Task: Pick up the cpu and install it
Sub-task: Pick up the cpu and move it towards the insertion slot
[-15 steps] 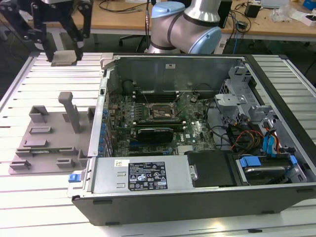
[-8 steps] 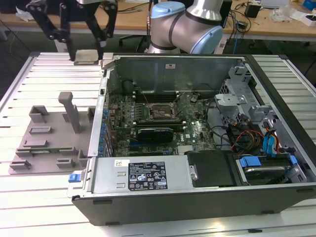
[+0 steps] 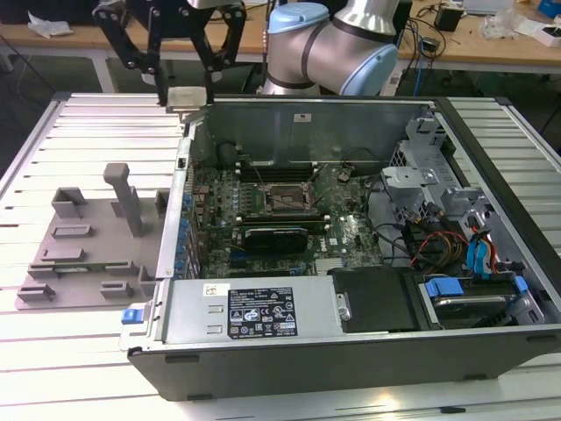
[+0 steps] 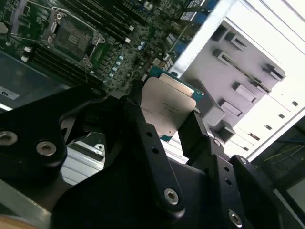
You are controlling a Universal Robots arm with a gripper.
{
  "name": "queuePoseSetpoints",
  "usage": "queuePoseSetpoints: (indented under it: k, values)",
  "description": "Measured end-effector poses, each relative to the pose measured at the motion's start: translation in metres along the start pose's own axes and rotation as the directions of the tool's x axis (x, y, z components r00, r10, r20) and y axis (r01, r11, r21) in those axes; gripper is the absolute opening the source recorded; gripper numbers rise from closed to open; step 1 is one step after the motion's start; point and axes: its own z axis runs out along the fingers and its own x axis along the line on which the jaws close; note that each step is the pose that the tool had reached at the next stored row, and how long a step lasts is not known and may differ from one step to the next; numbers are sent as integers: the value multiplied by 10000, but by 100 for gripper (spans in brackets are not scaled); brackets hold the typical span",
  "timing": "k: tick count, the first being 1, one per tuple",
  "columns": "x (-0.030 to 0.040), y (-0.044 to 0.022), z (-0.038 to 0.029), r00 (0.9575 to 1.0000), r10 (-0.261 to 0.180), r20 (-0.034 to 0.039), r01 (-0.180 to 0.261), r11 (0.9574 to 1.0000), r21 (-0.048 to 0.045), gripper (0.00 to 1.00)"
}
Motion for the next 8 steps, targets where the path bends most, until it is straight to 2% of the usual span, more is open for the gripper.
queuePoseSetpoints:
  k: [5,7,8]
  values:
    - [-155,66,52,10000,-2,-18,2,10000,5,55]
    - [-257,123,90,10000,-3,-24,3,10000,7,55]
    - [-284,139,97,10000,-2,-28,2,10000,10,55]
